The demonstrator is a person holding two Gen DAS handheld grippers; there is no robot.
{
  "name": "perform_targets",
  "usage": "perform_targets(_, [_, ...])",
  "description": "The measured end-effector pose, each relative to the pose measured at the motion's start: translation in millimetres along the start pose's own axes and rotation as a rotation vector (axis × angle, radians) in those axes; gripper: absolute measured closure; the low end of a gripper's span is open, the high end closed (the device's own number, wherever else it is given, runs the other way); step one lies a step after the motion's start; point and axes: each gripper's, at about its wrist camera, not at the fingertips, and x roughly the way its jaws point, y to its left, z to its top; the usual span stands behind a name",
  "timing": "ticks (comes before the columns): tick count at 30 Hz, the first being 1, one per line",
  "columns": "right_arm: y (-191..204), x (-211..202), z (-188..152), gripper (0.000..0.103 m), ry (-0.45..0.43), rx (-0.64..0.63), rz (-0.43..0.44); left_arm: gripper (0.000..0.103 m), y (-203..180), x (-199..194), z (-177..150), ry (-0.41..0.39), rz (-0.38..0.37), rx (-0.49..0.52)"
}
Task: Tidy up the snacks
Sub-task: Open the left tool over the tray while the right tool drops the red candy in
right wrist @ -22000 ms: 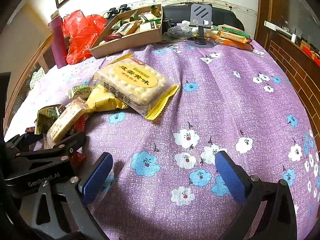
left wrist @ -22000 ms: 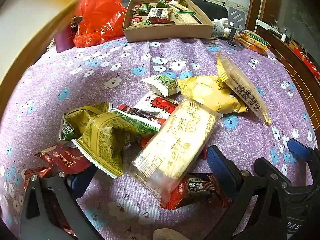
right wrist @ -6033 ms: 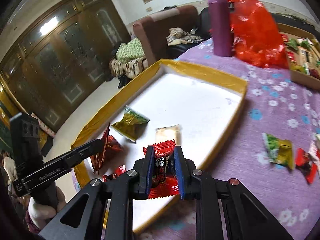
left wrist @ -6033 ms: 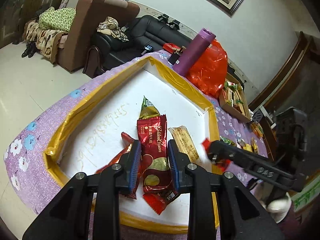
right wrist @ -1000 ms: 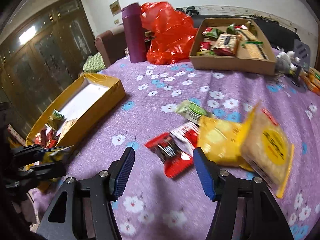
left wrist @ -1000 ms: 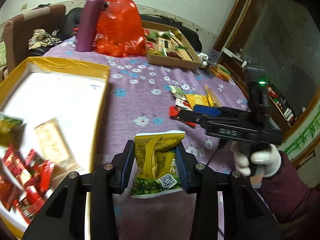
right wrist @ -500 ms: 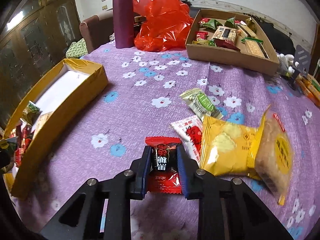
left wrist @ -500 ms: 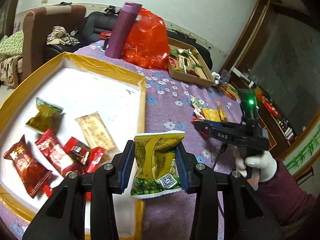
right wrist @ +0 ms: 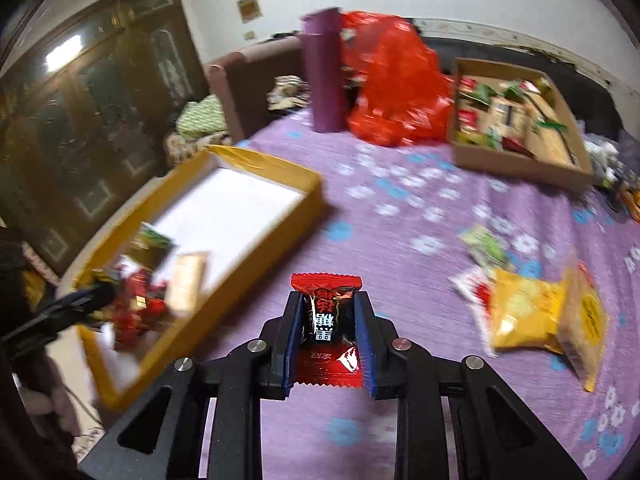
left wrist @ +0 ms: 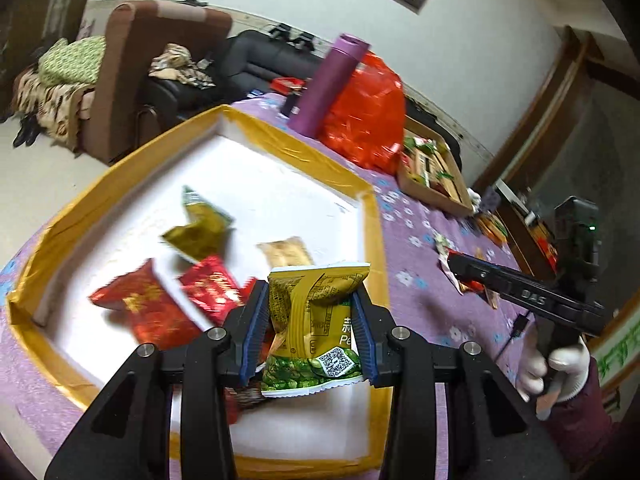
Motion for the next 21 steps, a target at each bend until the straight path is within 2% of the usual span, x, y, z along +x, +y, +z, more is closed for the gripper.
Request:
perform_targets(4, [32, 14, 11, 0.078, 0.026, -0.021, 0.067, 0.065, 14, -3, 8, -0.008, 0.011, -0.027])
perform_targets(10, [72, 49, 25, 0.078, 0.061, -0.063, 0.099, 0.065, 31, 5, 27, -0.004, 0.028, -0.060])
perform_targets(15, [93, 82, 33, 0.078, 0.086, -0.092, 0.074, 0.065, 40, 14, 37, 0.003, 0.011, -0.088])
perform_targets(21, [95, 107, 34, 0.078, 0.116, -0.106, 0.031, 0.065, 44, 15, 39, -0.004, -0.024, -0.100])
